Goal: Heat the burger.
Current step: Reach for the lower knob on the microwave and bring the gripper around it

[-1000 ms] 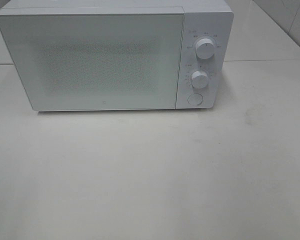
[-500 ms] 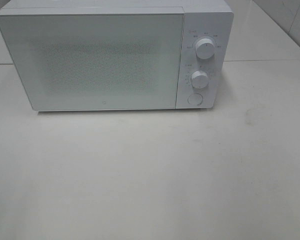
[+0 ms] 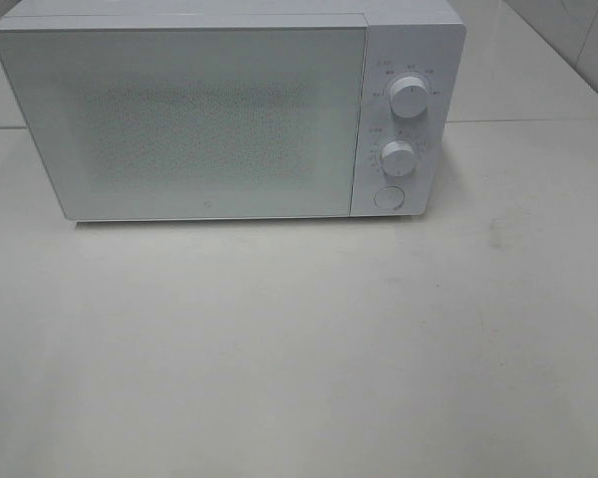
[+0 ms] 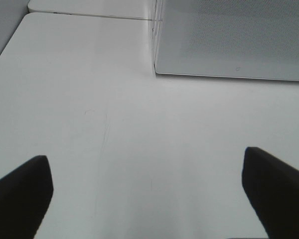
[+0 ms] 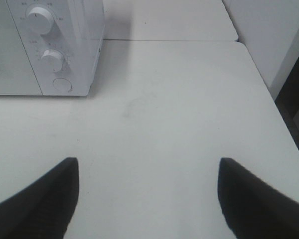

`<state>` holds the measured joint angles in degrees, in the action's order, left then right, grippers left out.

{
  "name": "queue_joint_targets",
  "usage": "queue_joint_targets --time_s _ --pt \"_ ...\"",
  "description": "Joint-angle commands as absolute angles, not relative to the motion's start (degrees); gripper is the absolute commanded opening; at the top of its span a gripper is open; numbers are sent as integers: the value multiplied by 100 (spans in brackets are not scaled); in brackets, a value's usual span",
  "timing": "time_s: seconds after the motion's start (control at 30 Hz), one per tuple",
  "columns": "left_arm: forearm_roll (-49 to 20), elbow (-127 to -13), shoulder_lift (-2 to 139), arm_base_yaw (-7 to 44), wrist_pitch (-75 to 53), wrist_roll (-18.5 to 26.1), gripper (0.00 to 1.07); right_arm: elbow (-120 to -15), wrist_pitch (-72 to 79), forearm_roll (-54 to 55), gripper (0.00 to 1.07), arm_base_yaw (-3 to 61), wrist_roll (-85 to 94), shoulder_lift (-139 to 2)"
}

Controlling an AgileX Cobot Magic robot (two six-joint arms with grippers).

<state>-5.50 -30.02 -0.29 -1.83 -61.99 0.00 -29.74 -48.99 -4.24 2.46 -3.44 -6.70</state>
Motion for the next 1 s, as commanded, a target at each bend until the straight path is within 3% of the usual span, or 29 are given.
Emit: queue_joint_targets --time_s 0.03,1.0 --pt "-590 -2985 -155 -195 -6119 -46 97 -3025 -4412 -418 74 212 -355 -1008" --pt "-590 -2985 -155 -195 -6119 -46 97 -2750 -974 -418 74 212 -355 -4137"
